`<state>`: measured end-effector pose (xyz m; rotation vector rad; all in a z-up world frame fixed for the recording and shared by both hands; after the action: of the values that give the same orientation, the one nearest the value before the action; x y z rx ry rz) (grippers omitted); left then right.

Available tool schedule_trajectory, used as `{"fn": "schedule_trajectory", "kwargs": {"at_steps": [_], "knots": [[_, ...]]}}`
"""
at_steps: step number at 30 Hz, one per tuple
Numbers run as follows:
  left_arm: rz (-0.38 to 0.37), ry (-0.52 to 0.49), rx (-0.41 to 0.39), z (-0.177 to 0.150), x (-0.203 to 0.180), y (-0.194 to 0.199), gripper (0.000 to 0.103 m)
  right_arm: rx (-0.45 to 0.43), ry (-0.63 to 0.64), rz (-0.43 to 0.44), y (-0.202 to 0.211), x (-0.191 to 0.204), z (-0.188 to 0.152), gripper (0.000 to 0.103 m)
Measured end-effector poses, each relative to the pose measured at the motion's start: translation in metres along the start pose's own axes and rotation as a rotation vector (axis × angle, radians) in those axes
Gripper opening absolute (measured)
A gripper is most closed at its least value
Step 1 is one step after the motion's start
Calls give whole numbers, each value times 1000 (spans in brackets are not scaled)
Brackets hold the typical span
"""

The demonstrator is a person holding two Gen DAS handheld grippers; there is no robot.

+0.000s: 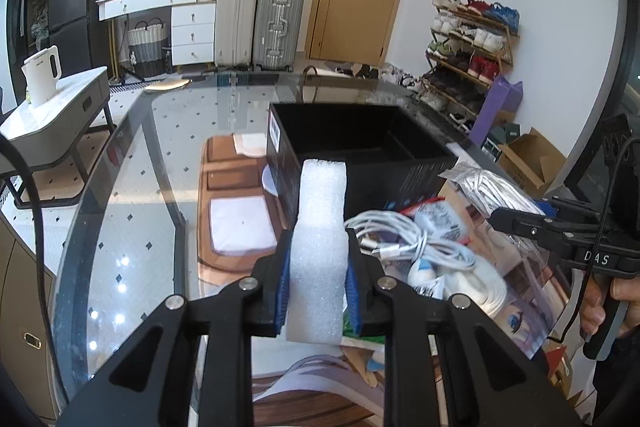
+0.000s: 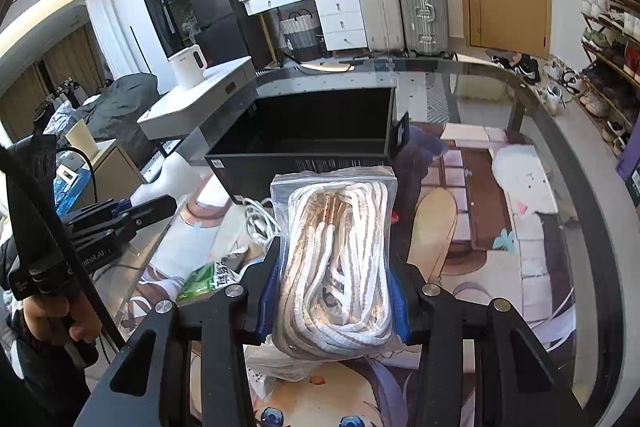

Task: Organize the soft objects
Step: 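Close the left tool on the foam block while the right tool grips the rope bag, then carry the foam block and rope bag over the black box with both tools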

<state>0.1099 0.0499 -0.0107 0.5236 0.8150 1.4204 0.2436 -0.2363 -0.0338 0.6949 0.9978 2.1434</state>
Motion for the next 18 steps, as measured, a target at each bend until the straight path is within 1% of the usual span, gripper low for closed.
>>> {"fn": "schedule_trajectory", "kwargs": {"at_steps": [8, 10, 18], "knots": [[1, 17, -46, 19, 0, 11, 21, -21, 28, 3, 15, 3, 14, 45], [-7, 15, -48, 24, -3, 11, 21, -25, 33, 4, 16, 3, 20, 45], [2, -11, -50, 43, -11, 3, 21, -19, 77, 7, 15, 9, 37, 45]]}}
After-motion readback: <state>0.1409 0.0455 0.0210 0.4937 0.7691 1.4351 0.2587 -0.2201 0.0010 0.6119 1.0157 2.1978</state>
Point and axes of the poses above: each gripper's, at about its wrist camera, not at the fingertips, and y roughly against the way its jaws point, x to its left, z to its top, the point moved 8 cm from there along -y, roughly the way its jaws point, and after that the axes turned 10 degrees about x, right-handed, at the moved point
